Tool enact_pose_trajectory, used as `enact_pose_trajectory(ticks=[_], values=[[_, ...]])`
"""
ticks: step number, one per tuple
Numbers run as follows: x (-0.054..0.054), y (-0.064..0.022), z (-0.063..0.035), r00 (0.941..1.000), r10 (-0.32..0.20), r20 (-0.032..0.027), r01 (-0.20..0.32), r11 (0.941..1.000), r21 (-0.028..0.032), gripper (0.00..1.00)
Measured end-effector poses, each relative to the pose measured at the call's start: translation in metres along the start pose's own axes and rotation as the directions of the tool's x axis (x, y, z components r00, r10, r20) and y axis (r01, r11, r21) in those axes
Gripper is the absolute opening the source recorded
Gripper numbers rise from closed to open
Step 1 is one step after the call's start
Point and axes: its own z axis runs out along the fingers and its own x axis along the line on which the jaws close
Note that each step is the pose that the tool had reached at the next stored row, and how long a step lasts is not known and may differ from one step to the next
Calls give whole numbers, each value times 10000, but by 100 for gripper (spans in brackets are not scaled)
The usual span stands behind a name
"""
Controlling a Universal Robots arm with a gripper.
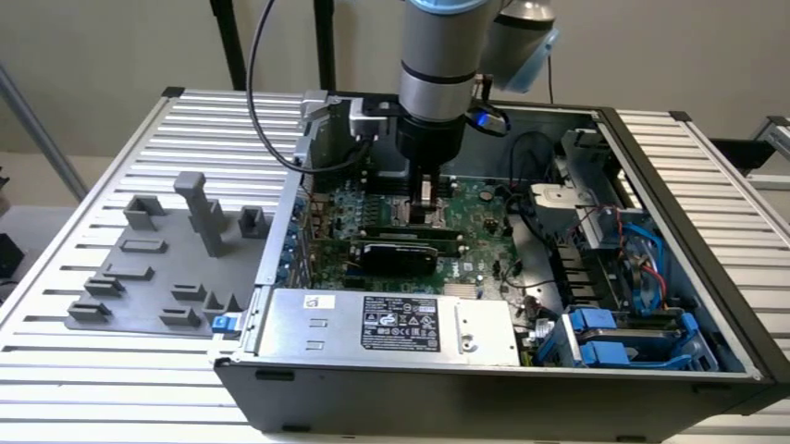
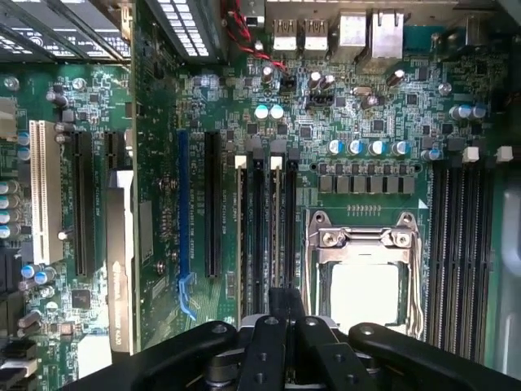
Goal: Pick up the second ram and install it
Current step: 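Press down the second ram until it locks into place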
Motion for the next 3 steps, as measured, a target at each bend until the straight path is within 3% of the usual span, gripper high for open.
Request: enact_pose_trajectory(ticks=[3], values=[[0,0,-1,10000,0,-1,0,10000,-1,0]])
